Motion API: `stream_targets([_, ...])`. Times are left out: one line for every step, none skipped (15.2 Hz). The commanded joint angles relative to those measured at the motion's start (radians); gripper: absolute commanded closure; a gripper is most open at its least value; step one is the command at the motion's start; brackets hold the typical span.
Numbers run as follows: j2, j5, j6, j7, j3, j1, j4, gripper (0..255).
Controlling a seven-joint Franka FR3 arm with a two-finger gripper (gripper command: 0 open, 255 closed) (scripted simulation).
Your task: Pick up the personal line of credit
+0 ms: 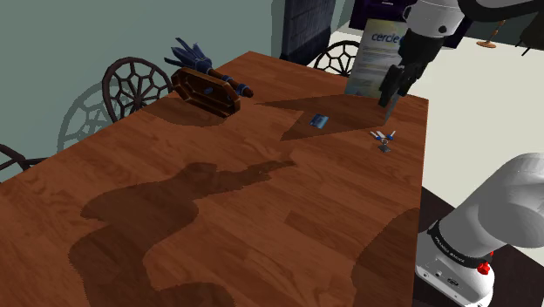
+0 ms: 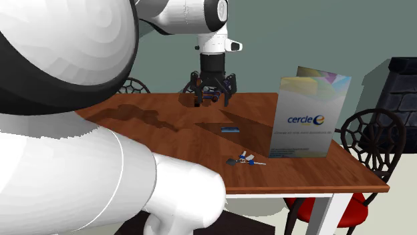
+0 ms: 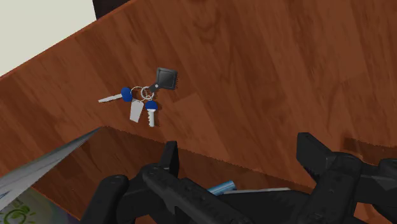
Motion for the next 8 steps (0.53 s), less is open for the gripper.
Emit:
stream_targets([0.000,0.000,0.000,0.000,0.000,0.000,0.000,0])
stream_targets([0.058,0.024,0.004,0.051,0.009,-0.011,0.028,0])
stream_targets([0.116,0.047,0.007,0.101,0.017,-0.022,0.057,0])
stream_targets([0.172,0.070,0.009,0.149,0.024,-0.033,0.087,0])
stream_targets([0.228,0.092,0.012,0.197,0.028,-0.043,0.117,0])
stream_targets([0.283,0.114,0.014,0.243,0.031,-0.053,0.147,0])
stream_targets([0.337,0.136,0.015,0.289,0.033,-0.062,0.177,0])
stream_targets([0.390,0.158,0.017,0.333,0.033,-0.070,0.206,0])
